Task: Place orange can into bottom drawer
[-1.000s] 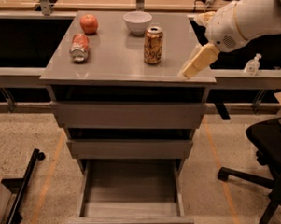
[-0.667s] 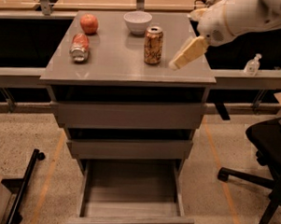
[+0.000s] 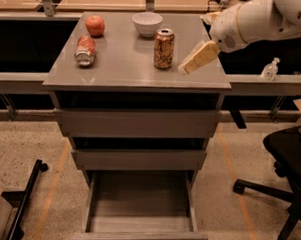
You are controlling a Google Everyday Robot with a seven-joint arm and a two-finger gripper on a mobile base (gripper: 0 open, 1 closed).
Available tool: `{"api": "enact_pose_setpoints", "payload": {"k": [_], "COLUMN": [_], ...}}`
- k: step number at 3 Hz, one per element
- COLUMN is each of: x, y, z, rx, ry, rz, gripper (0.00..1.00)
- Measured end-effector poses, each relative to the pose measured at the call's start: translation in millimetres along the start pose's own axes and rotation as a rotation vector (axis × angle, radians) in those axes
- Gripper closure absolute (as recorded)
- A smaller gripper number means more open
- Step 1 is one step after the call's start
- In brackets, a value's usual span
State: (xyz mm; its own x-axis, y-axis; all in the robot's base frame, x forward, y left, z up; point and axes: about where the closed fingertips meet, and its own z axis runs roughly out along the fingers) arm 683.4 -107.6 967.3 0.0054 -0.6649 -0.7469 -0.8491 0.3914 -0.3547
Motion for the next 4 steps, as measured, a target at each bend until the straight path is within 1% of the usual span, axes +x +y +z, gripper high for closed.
{"api": "enact_pose_setpoints", "payload": {"k": [1, 2, 3, 4], "x": [3.3, 10.3, 19.0, 22.5], "y": [-6.5, -17.7, -31.3, -42.0], "z": [29.9, 62.4, 97.2, 129.8], "rx": [0.024, 0.048, 0.057, 0.033], "ry": [-0.078, -0.161, -0.240, -0.283], "rz": [0.064, 0.129, 0.199, 0.230], "gripper": [0.00, 0.00, 0.00, 0.00]}}
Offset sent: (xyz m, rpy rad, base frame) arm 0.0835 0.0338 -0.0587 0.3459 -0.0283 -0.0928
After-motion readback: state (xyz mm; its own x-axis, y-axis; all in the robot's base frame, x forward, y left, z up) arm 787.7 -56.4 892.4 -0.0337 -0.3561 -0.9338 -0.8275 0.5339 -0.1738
